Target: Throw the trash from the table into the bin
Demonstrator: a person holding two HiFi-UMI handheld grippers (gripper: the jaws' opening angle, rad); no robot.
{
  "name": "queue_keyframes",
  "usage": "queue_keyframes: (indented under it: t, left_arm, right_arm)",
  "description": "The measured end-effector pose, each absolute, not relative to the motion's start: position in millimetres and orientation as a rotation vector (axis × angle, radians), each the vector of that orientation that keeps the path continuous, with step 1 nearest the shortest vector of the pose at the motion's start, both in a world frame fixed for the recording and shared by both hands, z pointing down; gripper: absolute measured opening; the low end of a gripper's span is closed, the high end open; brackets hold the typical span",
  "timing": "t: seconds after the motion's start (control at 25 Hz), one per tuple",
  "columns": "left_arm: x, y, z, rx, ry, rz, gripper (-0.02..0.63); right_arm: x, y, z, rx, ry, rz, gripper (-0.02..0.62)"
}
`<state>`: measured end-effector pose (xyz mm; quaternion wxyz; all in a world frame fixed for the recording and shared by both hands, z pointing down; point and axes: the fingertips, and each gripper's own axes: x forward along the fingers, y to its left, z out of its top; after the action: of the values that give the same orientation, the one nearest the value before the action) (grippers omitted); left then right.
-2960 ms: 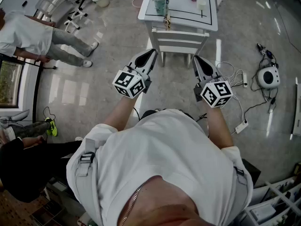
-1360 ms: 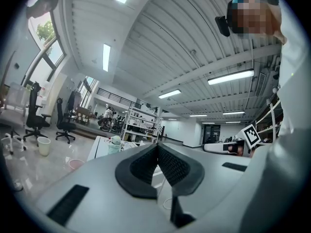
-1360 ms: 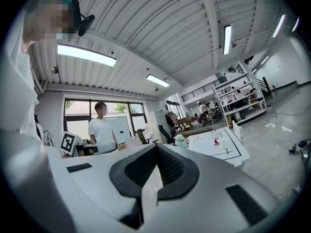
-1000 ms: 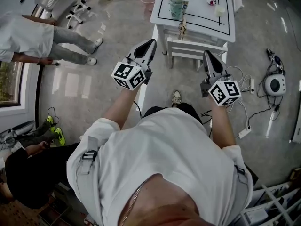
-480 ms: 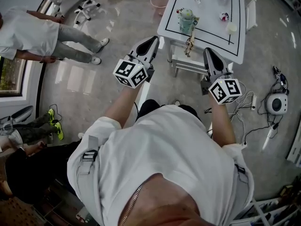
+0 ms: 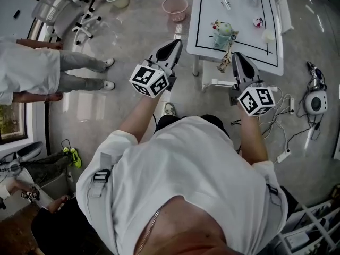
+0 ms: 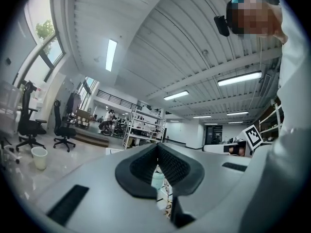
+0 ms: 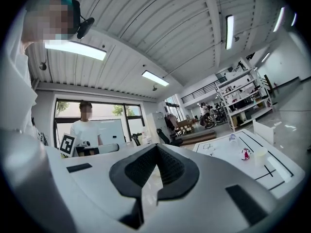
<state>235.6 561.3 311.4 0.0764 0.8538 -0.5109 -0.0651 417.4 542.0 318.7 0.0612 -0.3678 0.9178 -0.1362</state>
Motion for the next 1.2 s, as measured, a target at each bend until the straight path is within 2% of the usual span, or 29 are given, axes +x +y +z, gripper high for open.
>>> queue_keyframes:
  t: [0.56, 1.2]
  left_arm:
    - [160, 483, 309, 2.713, -1.224, -0.156, 0.009]
    - [212, 308, 342, 2.802, -1.067, 0.001, 0.009]
  right_arm:
    - [352, 510, 306, -1.436, 2.618, -0.347, -0.003]
    - [426, 395, 305, -1.653, 2.438, -0.296, -0.003]
